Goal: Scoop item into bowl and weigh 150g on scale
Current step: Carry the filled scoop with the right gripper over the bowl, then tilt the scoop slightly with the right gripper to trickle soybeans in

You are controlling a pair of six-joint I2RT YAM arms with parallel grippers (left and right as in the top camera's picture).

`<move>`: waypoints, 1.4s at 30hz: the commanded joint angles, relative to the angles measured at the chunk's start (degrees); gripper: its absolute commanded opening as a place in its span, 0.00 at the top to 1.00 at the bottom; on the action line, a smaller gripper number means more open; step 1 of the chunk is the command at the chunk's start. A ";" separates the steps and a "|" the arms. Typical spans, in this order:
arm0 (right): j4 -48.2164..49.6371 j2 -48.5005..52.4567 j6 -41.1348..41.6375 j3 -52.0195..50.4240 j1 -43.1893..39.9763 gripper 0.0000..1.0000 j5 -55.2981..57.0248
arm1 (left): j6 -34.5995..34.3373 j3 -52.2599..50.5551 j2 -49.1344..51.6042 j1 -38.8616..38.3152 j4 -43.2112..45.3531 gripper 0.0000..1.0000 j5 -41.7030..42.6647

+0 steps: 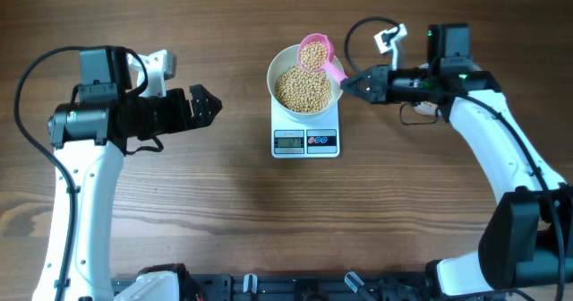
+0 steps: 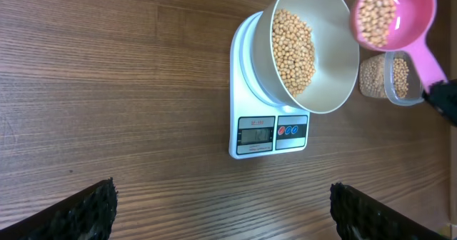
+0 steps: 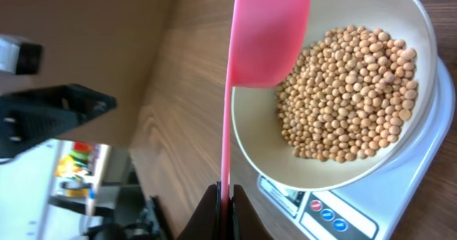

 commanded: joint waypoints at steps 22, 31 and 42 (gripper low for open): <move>-2.36 -4.09 -13.40 0.39 8.94 0.96 24.59 | 1.14 1.07 -0.15 -0.15 0.00 0.00 1.07; -2.97 -4.22 -13.81 0.39 9.99 0.96 27.91 | 1.14 1.07 -0.15 -0.15 0.00 0.00 1.07; -4.90 -5.88 -16.00 0.52 9.99 0.96 31.69 | 1.14 1.07 -0.15 -0.15 0.00 0.00 1.07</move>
